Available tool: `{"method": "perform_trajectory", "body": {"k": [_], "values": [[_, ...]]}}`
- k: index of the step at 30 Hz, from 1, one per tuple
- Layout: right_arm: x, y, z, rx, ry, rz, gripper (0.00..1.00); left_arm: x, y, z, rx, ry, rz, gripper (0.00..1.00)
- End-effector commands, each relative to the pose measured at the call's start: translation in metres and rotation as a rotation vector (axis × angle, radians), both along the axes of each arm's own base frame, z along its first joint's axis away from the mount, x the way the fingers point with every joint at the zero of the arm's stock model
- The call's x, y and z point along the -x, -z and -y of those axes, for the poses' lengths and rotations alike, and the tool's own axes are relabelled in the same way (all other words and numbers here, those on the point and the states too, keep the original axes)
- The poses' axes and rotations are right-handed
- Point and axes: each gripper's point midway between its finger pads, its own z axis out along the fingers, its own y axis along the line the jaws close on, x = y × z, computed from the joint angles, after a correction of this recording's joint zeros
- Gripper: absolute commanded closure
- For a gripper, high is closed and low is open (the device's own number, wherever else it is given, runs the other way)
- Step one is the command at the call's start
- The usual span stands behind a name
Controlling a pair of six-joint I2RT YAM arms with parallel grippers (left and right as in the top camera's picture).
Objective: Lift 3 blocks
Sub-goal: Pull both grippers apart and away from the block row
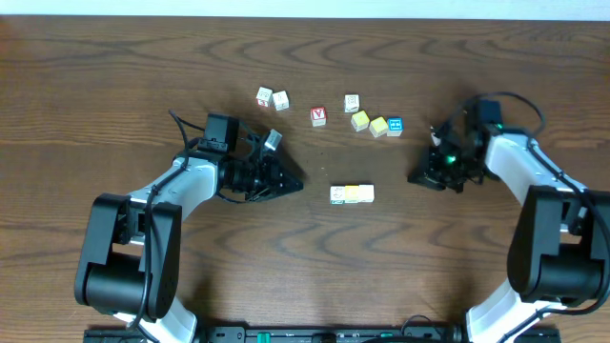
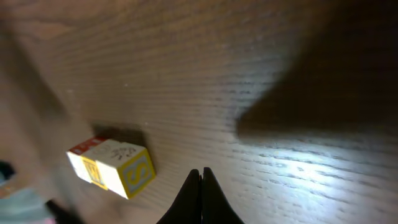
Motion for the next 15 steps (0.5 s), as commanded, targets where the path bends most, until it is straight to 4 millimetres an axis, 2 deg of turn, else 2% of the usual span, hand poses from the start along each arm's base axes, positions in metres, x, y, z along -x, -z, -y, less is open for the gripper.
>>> {"method": "perform_trajectory", "body": {"k": [1,6,15], "values": [[0.012,-0.012,-0.026,-0.216,-0.032,0.057,0.99,0.006,0.011,-0.004,-0.032,0.005,-0.004,0.93],[0.019,-0.015,-0.046,-0.384,-0.061,0.15,0.99,-0.004,0.03,-0.017,-0.161,-0.09,-0.046,0.93],[0.018,-0.012,-0.047,-0.389,-0.048,0.156,0.99,0.004,0.029,0.007,-0.161,-0.022,0.003,0.93]]}}
